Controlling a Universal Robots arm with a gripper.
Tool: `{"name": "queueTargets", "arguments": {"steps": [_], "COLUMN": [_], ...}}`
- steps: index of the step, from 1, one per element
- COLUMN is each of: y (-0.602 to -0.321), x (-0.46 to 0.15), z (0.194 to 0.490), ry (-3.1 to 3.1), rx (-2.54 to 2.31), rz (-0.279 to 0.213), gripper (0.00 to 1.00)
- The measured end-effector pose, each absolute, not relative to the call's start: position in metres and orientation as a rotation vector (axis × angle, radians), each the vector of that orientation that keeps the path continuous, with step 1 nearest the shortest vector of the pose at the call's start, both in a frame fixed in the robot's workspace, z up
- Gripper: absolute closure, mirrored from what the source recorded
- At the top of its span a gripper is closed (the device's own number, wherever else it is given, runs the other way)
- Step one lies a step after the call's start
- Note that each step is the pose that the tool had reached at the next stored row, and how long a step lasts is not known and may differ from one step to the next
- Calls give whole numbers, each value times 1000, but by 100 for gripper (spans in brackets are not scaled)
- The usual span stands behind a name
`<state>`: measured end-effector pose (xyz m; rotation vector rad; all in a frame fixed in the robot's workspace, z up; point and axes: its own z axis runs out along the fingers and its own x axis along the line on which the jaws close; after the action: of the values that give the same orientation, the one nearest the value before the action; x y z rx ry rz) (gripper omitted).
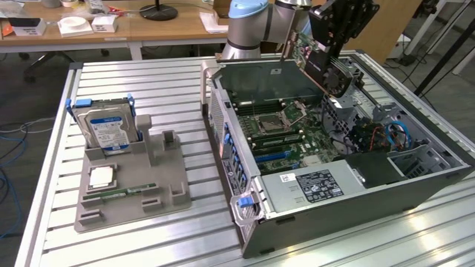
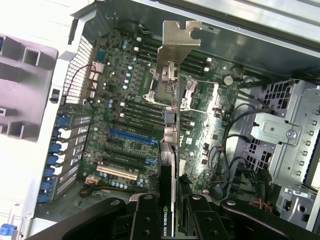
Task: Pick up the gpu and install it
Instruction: 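Insert the gpu into the slot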
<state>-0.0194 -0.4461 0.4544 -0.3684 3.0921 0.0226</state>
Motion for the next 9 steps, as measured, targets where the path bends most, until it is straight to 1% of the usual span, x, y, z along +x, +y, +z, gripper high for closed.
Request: {"name": "queueTargets", "arguments": {"steps": [9], "y": [-446], "x": [-19], "z": [454], "ry": [3087], "rx": [-409], "rz": [23], "gripper": [75]}}
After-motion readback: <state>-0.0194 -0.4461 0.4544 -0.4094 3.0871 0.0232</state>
